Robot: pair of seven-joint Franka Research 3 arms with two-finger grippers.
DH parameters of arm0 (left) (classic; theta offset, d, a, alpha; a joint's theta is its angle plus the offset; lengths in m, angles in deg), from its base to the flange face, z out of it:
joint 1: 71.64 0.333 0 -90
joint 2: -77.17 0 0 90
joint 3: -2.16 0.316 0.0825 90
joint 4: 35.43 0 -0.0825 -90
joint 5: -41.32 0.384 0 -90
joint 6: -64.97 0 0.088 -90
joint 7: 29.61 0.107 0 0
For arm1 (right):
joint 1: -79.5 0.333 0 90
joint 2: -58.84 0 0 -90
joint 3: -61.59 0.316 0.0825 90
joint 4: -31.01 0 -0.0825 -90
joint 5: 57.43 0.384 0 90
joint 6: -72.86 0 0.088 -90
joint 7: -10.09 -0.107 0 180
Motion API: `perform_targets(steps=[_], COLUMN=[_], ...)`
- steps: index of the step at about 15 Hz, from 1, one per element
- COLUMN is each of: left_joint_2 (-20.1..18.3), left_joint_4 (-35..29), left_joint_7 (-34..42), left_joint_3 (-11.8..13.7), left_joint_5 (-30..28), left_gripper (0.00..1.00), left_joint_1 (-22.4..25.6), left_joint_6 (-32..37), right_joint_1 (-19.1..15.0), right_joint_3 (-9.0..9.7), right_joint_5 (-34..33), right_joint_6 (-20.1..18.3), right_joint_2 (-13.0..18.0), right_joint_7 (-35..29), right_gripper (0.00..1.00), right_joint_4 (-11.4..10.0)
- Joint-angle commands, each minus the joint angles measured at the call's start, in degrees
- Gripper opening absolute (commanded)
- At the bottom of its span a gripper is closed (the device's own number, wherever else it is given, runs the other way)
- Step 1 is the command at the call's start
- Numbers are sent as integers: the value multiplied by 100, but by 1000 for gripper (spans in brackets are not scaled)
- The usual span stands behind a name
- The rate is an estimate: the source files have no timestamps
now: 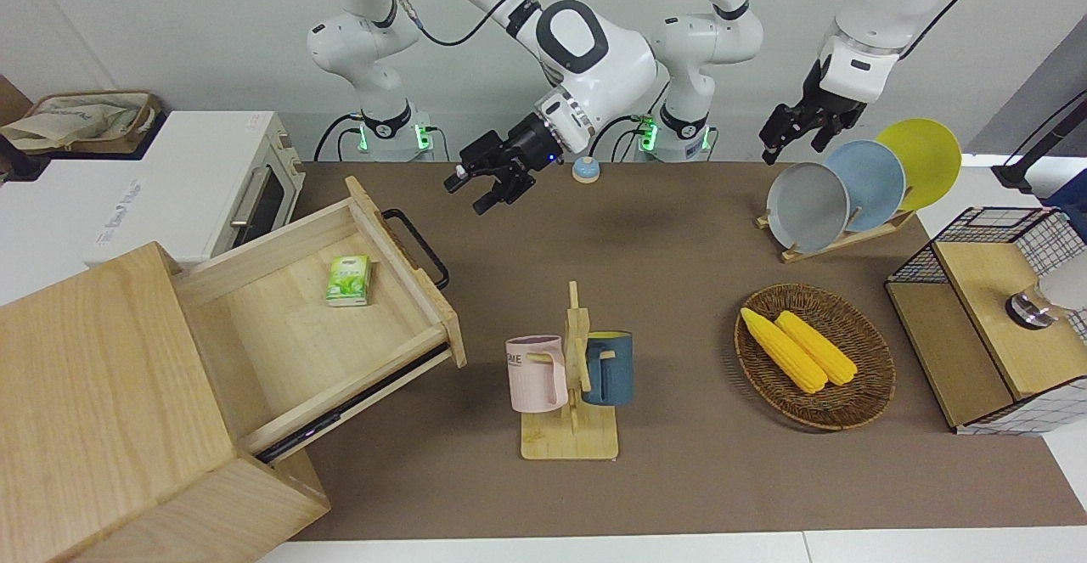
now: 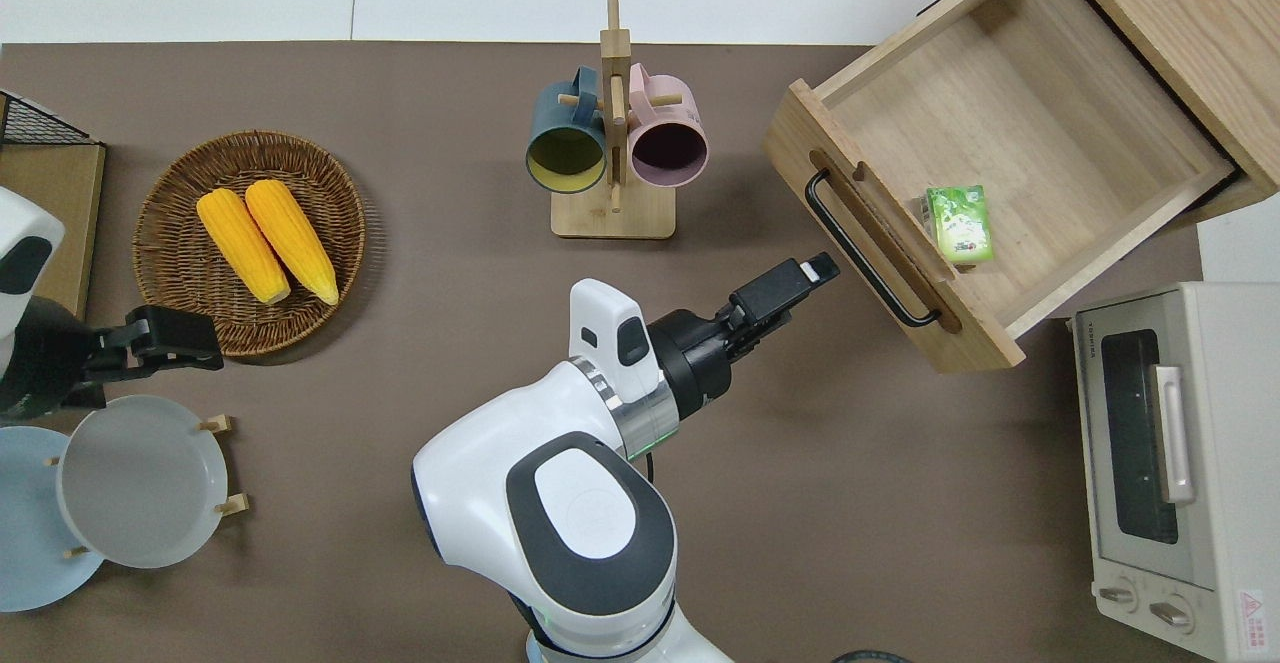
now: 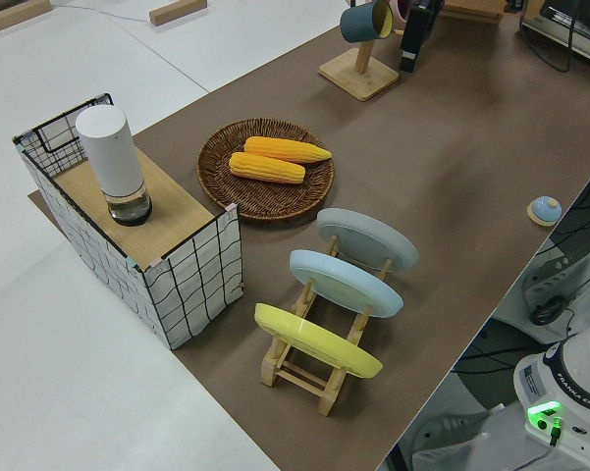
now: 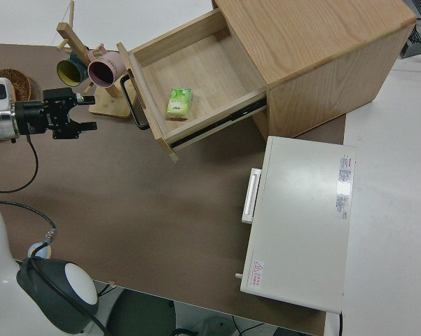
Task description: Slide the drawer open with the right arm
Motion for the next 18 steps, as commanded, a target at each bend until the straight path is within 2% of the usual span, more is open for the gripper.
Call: perform_targets(steps=[1, 8, 11, 13, 15, 18], left_joint_2=[-48, -48, -48, -48, -48, -48], left_joint_4=[21, 21, 21, 21, 21, 21], left_joint_7=[51, 51, 51, 51, 51, 51], left_joint_3=[25, 25, 25, 25, 25, 25], left_joint_5=[-5, -5, -5, -5, -5, -5], left_gripper=[993, 993, 993, 993, 993, 993], left_joint_1=[-7, -7, -7, -7, -7, -7], left_joint_6=[97, 97, 89, 97, 97, 89], right_joint_1=[-40, -883, -1436, -1770, -2060, -2272], right_joint_3=[-341, -315, -341, -438, -490, -684], right_joint_5=[1208, 2868, 3870, 4389, 4820, 5130], right_joint_6=[406, 608, 617, 643, 714, 723], right_joint_2=[491, 1176, 1466, 1633, 1757, 1801], right_joint_7=[175, 193, 621, 965, 1037, 1028], right_gripper=[987, 987, 987, 987, 987, 987], right_joint_4=[145, 119, 119, 119, 92, 31])
